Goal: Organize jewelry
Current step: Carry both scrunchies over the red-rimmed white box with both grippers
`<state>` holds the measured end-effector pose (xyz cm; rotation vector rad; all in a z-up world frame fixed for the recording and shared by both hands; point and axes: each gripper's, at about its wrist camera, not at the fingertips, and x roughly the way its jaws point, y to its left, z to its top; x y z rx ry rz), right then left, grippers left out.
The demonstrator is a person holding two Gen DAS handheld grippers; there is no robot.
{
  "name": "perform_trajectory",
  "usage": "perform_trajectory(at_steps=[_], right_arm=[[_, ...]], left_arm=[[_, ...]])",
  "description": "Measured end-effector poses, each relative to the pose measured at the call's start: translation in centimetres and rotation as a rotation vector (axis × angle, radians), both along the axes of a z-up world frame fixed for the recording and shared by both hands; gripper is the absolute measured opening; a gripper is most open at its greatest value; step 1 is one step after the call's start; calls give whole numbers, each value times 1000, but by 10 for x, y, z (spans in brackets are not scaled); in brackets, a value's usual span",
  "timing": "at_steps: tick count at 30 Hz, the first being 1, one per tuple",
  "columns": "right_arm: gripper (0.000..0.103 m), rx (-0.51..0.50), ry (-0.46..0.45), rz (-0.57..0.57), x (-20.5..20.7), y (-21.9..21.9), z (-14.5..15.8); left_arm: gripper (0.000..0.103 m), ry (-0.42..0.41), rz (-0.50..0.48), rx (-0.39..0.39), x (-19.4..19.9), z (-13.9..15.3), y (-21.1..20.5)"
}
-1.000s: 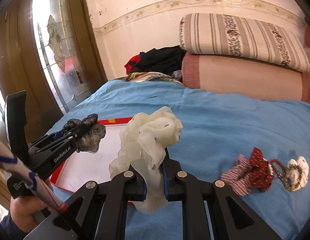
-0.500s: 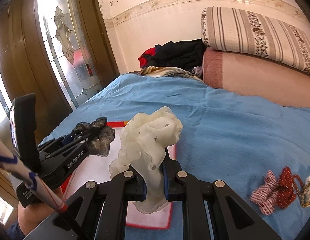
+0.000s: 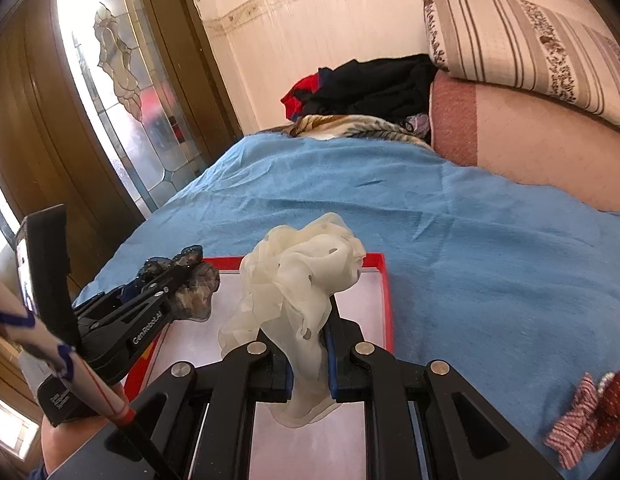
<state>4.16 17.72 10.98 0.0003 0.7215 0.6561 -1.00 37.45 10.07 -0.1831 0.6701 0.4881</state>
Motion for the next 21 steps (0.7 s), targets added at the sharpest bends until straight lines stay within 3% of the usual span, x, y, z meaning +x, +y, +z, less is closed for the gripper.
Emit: perform_trajectory(at_steps=[21], right_arm=[[16,-29,107,-4,46,36,-41]], left_arm=[[26,98,30,-13,28,-30,13]])
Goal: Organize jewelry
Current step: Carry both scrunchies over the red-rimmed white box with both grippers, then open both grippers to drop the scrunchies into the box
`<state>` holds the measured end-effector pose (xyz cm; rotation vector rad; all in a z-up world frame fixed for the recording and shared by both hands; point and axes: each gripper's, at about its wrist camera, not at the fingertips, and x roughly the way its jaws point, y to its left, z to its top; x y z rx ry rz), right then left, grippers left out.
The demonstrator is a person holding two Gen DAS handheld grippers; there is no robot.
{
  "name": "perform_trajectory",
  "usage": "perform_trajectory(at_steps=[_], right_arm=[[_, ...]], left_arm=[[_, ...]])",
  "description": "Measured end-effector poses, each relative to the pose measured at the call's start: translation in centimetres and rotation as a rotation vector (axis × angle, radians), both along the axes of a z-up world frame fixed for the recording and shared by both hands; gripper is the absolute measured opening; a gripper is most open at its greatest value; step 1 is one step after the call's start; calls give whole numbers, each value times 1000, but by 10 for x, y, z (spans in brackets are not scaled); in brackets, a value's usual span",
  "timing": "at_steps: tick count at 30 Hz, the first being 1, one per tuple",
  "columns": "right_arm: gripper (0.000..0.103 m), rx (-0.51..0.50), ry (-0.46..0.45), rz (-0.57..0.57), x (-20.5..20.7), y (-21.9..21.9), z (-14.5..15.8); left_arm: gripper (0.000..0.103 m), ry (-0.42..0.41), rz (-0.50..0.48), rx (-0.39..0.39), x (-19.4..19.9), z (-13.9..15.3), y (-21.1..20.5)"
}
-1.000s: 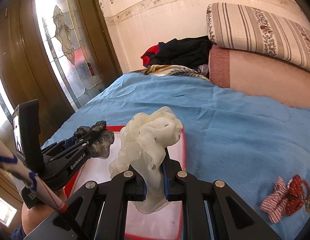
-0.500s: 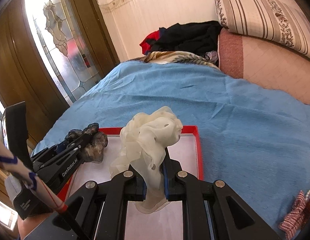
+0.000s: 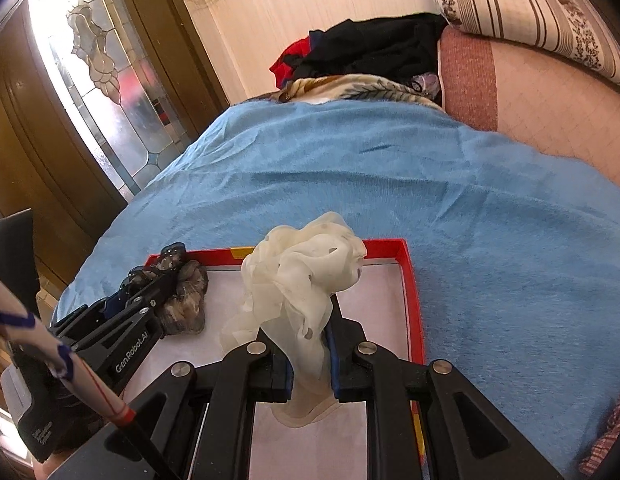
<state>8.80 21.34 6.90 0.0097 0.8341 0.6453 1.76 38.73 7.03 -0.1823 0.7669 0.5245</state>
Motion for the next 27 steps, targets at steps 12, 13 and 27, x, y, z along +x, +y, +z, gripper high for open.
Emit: perform_trajectory(at_steps=[12,13,27], right_arm=[[17,-12,39,-8,11,8,-13],[17,-13,42,-9,12,9,-14],[54,-13,51,-24,12,2,-12]], left_arm=[[33,35,11,-39,5,-8,6],[35,37,8,-44,6,-9,6],[61,16,-1,-40,3,-2,2]])
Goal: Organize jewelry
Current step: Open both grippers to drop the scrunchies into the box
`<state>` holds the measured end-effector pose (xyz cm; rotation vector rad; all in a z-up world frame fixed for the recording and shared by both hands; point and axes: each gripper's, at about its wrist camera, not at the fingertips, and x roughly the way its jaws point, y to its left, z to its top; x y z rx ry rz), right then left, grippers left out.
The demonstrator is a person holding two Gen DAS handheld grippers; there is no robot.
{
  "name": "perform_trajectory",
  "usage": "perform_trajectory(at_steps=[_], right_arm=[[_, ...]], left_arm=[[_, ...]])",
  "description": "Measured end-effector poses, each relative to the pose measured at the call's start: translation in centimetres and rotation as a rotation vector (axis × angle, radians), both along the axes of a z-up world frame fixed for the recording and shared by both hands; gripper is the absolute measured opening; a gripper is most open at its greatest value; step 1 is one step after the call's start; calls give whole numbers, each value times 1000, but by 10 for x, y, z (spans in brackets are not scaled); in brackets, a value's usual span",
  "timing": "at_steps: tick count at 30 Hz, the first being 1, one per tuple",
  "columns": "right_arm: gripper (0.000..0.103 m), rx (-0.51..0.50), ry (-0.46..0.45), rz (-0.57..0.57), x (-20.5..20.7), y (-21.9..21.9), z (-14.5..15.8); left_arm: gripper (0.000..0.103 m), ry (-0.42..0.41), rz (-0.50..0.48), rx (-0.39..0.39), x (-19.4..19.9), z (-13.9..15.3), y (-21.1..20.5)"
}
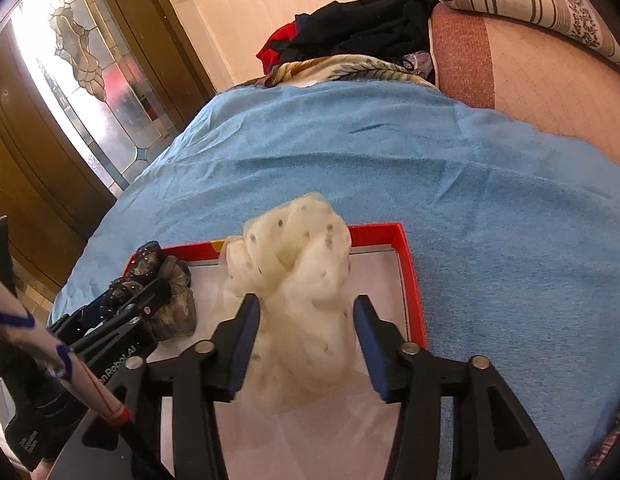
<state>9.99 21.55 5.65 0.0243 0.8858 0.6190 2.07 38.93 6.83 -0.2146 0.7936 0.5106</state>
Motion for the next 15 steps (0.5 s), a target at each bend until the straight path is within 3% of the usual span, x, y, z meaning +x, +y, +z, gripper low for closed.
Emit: perform_trajectory(at_steps=[15], right_arm=[[54,73,-24,-35,-27,-46,33]], left_arm=[[63,-57,-50,24,-8,33,-29]])
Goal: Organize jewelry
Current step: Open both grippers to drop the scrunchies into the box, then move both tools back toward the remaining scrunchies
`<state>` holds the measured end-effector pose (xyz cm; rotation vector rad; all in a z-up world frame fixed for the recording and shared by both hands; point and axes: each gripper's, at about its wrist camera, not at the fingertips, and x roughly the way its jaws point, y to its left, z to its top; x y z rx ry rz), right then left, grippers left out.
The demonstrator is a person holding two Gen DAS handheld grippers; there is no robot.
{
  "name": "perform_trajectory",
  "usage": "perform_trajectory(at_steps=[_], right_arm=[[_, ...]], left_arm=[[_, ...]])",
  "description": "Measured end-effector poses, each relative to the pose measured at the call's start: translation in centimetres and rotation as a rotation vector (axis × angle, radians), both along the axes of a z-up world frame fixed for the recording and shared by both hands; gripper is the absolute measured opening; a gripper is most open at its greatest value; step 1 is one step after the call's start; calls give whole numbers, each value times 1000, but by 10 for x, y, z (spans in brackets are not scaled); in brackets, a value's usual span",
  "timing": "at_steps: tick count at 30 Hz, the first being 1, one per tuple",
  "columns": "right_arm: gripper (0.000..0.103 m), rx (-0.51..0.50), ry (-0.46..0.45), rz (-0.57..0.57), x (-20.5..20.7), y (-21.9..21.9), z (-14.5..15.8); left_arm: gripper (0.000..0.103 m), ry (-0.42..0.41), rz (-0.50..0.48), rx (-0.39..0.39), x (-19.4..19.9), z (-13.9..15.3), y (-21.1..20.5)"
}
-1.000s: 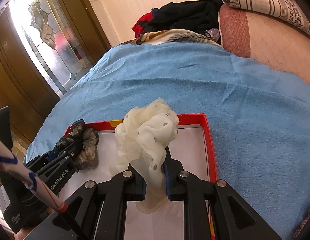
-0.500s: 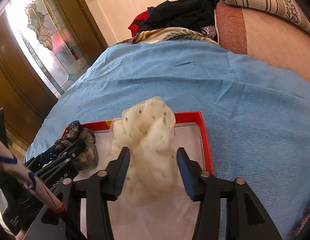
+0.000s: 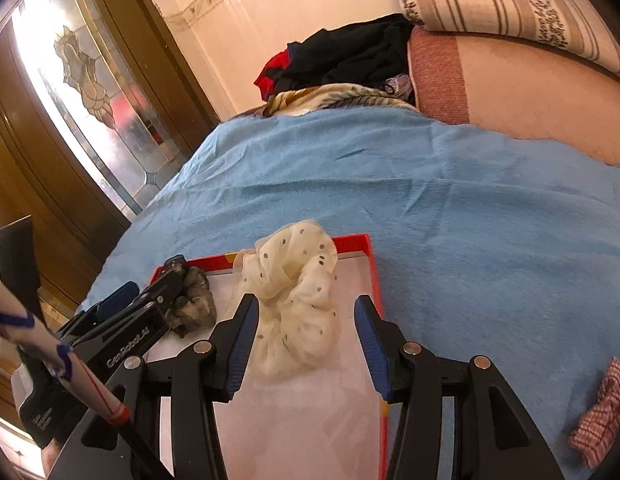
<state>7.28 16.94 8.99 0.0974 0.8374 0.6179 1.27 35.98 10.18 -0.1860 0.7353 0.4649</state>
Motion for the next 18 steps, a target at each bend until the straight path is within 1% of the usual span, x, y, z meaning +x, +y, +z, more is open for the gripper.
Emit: perform_trajectory(at_steps=[6,10,13,18], right_arm=[[54,23,-3,-23,-17,-32,8],[54,34,-26,-68,-32,-66,18],[54,38,-40,-105,-42,-101,26],[54,49,-48,-200,-67,-174,31]], left_arm=[[63,-31,-55,18,-1,15,-30],[64,-56,-127,19,-1,25,-62],[65,-68,-183,18,0,30,-86],[65,-97,-279,-42,-7,38,-123]])
